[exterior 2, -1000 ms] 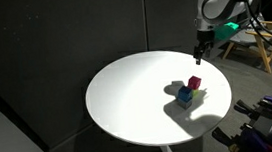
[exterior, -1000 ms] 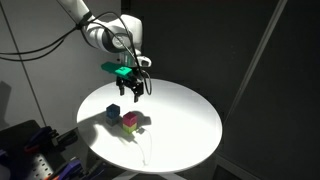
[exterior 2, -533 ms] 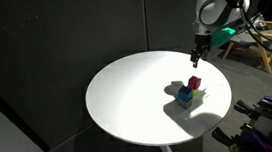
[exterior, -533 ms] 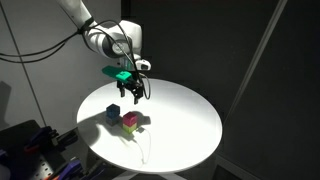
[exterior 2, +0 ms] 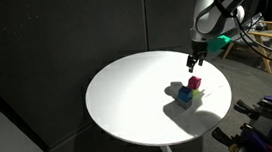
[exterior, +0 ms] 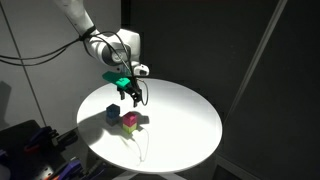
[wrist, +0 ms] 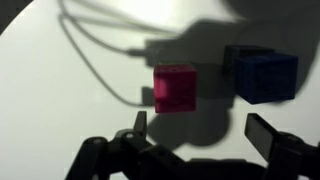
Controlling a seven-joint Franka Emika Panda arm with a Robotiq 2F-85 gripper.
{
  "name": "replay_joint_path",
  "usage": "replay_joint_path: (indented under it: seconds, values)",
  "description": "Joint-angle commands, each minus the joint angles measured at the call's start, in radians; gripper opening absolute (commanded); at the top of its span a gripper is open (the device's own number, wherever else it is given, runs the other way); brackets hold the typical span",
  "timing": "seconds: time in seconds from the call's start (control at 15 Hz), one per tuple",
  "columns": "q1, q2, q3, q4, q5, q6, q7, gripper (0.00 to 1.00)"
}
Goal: Put the pink block on top of the stack on the left.
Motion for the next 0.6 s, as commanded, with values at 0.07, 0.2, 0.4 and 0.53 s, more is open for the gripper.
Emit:
replay_joint_path:
  seconds: [0.07, 0.2, 0.4, 0.53]
  values:
    - [-0.008, 0.03, 0.013, 0.001, 0.012, 0.049, -0.02, 1.0]
    - [-0.008, 0.041, 0.014, 0.002, 0.01, 0.052, -0.014, 1.0]
    - [-0.008, 0.053, 0.007, -0.003, 0.007, 0.063, 0.006, 1.0]
    - [-0.011, 0.06, 0.003, -0.001, 0.008, 0.063, 0.018, 1.0]
